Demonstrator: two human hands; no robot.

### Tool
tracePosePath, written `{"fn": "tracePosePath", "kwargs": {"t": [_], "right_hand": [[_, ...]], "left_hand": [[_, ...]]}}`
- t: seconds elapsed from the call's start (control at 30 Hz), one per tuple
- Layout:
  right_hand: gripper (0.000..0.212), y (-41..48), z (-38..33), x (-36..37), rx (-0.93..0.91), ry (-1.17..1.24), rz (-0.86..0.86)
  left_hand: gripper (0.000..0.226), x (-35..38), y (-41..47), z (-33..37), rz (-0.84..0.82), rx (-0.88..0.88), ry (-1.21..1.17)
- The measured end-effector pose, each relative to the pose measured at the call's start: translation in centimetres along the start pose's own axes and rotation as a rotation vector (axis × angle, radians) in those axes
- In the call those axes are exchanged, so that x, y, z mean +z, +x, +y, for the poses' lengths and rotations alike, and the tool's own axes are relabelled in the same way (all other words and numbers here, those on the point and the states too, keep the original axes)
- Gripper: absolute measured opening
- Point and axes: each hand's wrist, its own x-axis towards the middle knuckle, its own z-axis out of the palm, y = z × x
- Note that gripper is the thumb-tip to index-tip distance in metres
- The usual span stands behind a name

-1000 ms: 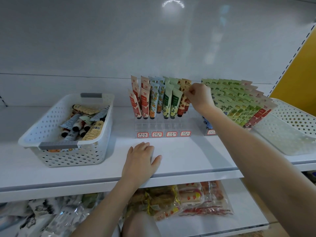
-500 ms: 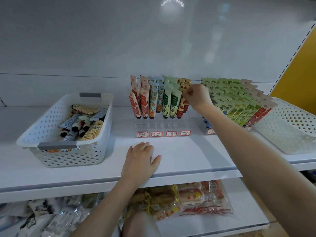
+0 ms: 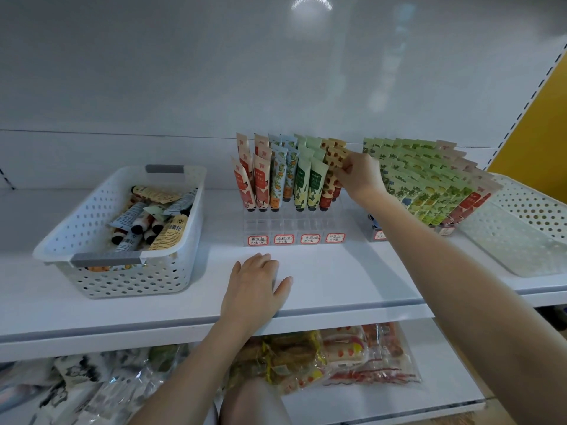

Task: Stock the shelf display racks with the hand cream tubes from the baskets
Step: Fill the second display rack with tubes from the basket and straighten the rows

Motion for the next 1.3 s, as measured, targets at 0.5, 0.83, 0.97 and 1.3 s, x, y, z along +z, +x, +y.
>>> {"fn": "tracePosePath", "kwargs": {"t": [0.5, 0.83, 0.97, 1.3], "right_hand": [[0.009, -0.12, 0.18, -0.06, 0.008, 0.045, -0.007], [0.029, -0.44, -0.20, -0.46, -0.004, 0.039, -0.024], [0.029, -0.50, -0.16, -0.51, 0.010, 0.033, -0.032], [0.034, -0.71, -0.15, -0.49, 0.032, 0.021, -0.049]], "left_hand": [[0.039, 0.09, 0.01, -0.13, 0.026, 0.013, 0.002], [0.042, -0.10, -0.03, -0.05, -0.008, -0.003, 0.005], [0.042, -0.20, -0.07, 0.01, -0.011, -0.008, 0.000], [0.042, -0.21, -0.06, 0.02, -0.003, -0.006, -0.004]]}}
